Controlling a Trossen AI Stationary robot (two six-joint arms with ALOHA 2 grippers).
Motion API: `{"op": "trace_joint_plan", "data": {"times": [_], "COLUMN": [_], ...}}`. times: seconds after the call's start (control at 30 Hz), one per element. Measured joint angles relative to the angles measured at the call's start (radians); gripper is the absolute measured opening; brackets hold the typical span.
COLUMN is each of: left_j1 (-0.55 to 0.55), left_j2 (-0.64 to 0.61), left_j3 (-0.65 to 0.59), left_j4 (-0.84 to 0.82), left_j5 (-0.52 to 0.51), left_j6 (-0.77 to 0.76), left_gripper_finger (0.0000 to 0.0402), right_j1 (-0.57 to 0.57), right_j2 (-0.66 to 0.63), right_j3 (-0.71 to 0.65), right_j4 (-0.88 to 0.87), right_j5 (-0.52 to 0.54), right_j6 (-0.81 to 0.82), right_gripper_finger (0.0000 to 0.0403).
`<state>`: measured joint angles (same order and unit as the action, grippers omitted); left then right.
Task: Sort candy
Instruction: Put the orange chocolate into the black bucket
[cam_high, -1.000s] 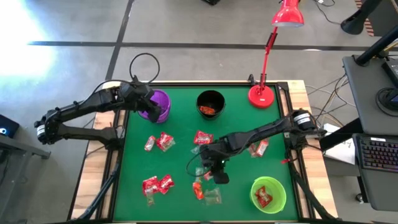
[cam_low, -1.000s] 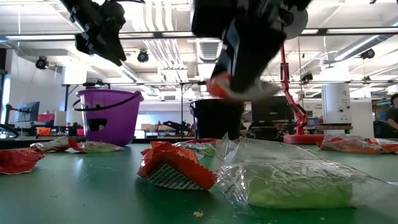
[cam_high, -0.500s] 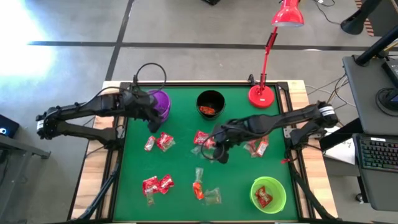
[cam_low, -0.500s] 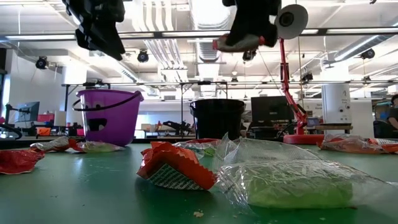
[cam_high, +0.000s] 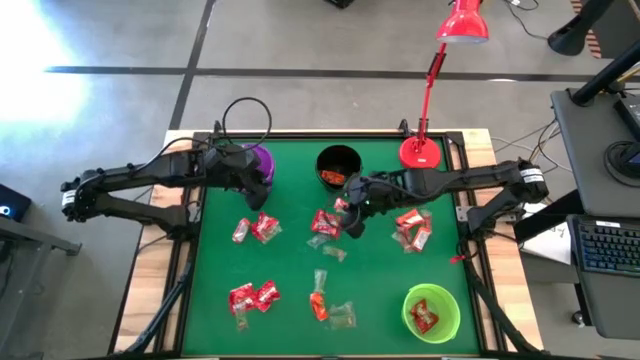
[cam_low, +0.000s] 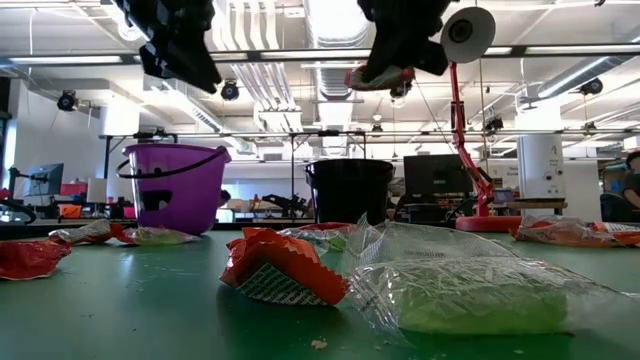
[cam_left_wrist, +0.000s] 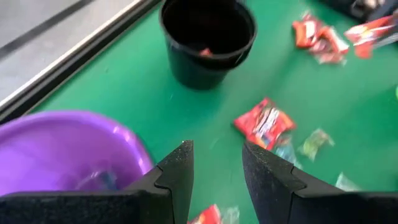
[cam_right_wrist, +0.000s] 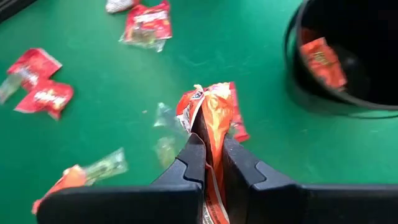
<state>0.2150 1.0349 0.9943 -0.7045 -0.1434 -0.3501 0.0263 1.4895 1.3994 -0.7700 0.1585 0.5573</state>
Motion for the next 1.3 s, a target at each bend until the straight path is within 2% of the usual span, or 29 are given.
{"op": "trace_joint_plan", "data": {"times": [0.17,0.3,0.57,0.97,1.13,1.3], "left_j1": [0.003,0.003,0.005,0.072,0.134,0.17], "left_j2": [0.016,0.021,0.021,0.023,0.027,0.027], "left_j3": [0.002,0.007,0.037,0.093,0.093,0.093], "left_j4": [0.025,0.027,0.031,0.033,0.034,0.063], "left_j5": [-0.008,-0.051,-0.305,-0.529,-0.539,-0.54], "left_j6": [0.008,-0.001,0.035,0.094,0.105,0.099], "left_gripper_finger": [0.0119,0.0119,0.0119,0.0119,0.0119,0.0119], "right_j1": [-0.09,-0.173,-0.316,-0.485,-0.526,-0.564], "right_j2": [-0.002,-0.002,-0.002,0.001,0.001,0.001], "right_j3": [0.0,0.0,0.0,0.0,0.0,0.0], "right_j4": [0.01,0.037,0.106,0.177,0.24,0.259], "right_j5": [-0.005,-0.07,-0.115,-0.137,-0.165,-0.17], "right_j6": [-0.097,-0.16,-0.282,-0.431,-0.546,-0.569], "right_gripper_finger": [0.0017,0.0018,0.0018,0.0018,0.0018,0.0018]}}
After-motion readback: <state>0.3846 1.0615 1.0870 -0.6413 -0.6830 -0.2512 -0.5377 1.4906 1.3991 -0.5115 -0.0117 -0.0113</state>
